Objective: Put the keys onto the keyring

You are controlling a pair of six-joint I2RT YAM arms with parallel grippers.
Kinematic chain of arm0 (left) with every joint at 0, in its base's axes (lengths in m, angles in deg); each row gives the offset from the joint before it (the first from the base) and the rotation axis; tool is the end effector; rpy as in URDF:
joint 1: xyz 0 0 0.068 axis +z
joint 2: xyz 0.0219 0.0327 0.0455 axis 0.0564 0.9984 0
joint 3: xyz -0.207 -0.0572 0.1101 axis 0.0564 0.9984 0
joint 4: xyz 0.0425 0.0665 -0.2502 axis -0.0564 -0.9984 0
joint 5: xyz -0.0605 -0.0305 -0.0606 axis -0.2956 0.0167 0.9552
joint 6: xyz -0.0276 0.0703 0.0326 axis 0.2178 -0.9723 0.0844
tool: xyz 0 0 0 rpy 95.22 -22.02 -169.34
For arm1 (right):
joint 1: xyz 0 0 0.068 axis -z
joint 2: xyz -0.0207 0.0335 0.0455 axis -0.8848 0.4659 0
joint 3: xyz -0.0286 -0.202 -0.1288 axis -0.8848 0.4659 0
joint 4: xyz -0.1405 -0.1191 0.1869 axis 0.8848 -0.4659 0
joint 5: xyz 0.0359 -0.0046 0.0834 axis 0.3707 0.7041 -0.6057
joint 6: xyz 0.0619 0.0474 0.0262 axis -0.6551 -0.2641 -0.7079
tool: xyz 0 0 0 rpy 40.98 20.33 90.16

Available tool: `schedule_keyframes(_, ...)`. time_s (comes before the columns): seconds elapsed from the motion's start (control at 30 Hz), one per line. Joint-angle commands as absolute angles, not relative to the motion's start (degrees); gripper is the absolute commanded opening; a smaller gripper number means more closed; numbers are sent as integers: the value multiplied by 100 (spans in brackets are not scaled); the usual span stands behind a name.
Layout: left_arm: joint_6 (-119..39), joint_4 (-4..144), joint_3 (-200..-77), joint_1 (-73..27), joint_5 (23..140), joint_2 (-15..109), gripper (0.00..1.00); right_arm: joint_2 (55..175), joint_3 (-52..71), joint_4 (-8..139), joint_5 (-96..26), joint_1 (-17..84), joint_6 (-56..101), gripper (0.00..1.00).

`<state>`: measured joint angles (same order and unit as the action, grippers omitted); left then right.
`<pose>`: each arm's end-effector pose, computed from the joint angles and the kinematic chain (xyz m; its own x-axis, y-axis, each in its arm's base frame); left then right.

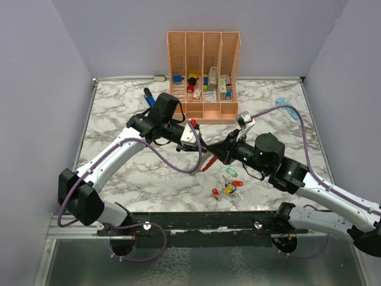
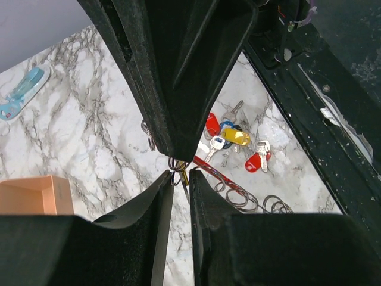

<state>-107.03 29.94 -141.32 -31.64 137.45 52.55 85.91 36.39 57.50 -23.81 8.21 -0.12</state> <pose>0.2179 -0.2303 0.3020 0.3228 0.2161 -0.9215 0.9113 -0.3339 0.2409 0.1616 0.2156 0.3100 -0.4904 0.1664 -0.8555 -0.6116 0.6336 0.4739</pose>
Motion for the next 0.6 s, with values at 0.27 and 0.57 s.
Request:
schedule_keyframes(0.27,-10585,3076,-14199,-3166,13586,5311,17,8516,3798,6166,-1809,818,-319,1)
schedule_keyframes(0.57,-10541,3225,-14178,-3243,13255,5398,17,8606,3785,6044,-1077,821,-962,1)
